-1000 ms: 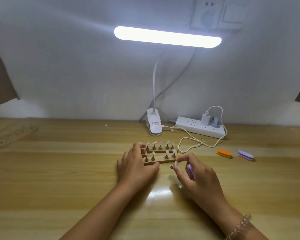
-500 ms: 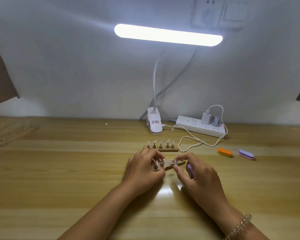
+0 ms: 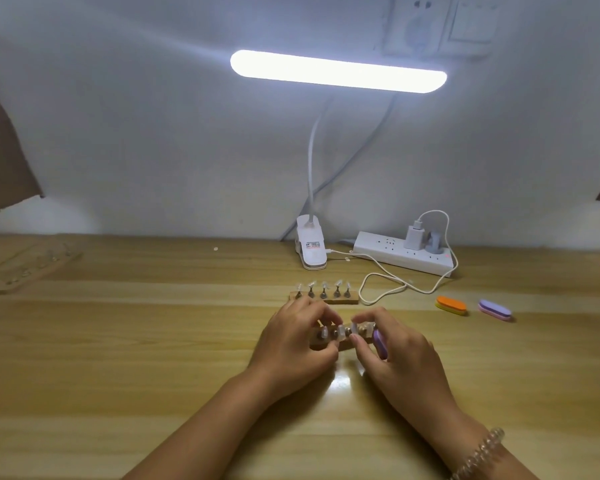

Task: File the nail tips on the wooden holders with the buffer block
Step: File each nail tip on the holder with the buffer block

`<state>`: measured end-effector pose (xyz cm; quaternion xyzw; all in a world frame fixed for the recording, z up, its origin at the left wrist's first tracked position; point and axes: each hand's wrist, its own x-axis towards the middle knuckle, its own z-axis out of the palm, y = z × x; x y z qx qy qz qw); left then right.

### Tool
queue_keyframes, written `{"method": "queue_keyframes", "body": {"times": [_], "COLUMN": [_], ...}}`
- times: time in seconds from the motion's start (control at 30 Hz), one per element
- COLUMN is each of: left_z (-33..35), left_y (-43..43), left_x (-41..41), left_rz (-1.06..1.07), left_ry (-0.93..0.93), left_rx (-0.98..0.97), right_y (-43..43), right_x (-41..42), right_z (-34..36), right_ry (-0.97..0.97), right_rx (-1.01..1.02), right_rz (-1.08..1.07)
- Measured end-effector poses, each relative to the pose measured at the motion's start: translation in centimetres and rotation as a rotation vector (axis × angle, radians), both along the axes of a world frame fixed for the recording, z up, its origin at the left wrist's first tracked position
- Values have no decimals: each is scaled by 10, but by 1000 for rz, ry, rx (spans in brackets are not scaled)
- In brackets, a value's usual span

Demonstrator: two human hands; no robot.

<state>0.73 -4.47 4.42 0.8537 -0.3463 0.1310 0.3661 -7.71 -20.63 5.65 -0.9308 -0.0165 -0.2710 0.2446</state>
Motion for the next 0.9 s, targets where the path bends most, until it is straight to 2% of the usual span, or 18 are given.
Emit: {"method": "queue_keyframes", "body": {"times": [0.47,0.9], "left_z": [0,-3], "left_y": [-1,0], "left_x": [-1,2], "left_rz": [2,90], "left_ry": [22,-20], "left_rx": [-20,35], "right_y": [6,5], "right_x": [-2,0], "right_z": [-3,-4], "right_ry": [-44,-15], "right_rx": [-119,-118], "right_rz": [46,30]}}
